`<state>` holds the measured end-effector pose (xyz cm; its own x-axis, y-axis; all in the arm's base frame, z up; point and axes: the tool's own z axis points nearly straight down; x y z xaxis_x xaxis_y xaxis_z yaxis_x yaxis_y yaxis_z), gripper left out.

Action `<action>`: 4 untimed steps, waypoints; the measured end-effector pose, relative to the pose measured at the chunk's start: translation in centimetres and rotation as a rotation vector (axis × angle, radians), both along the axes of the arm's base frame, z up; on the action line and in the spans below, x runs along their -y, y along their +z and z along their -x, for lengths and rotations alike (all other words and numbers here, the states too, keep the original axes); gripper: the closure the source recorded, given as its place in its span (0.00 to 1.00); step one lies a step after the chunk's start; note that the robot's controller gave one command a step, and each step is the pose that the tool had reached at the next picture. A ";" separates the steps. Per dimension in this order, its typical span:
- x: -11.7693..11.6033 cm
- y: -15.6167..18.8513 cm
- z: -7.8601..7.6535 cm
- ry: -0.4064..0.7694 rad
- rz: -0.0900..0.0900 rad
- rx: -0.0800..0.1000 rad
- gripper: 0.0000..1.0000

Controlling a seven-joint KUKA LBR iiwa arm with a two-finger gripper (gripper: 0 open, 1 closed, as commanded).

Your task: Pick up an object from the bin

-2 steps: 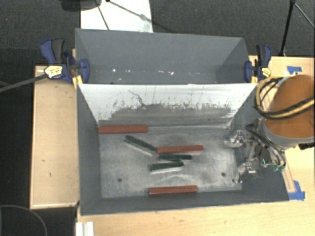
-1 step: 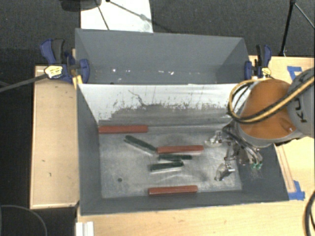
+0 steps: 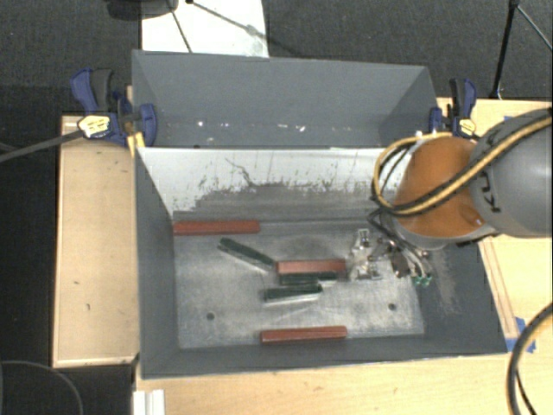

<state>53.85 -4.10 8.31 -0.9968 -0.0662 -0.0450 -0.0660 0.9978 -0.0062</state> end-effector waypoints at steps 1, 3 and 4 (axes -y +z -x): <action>0.1 -0.6 0.9 0.004 0.000 -0.032 0.00; -4.0 0.1 -3.5 -0.056 -0.005 -0.033 1.00; -4.1 -0.2 -3.3 -0.053 -0.005 -0.040 0.00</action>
Offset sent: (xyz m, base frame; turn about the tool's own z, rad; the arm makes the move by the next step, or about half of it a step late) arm 0.0000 0.0000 0.0000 0.0000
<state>57.15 -0.04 8.13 -0.9999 -0.0127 -0.0052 -0.0127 0.9999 0.0001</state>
